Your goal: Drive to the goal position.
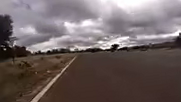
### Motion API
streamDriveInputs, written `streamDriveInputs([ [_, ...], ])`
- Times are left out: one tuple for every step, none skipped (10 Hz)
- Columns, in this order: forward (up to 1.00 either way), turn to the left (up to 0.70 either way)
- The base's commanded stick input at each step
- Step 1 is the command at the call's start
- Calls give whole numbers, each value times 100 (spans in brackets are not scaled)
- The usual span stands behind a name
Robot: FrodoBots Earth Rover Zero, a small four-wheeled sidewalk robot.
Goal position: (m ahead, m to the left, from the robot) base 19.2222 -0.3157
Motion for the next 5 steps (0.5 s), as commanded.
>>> streamDriveInputs([
  [85,4],
  [85,4],
  [85,4],
  [85,4],
  [85,4],
])
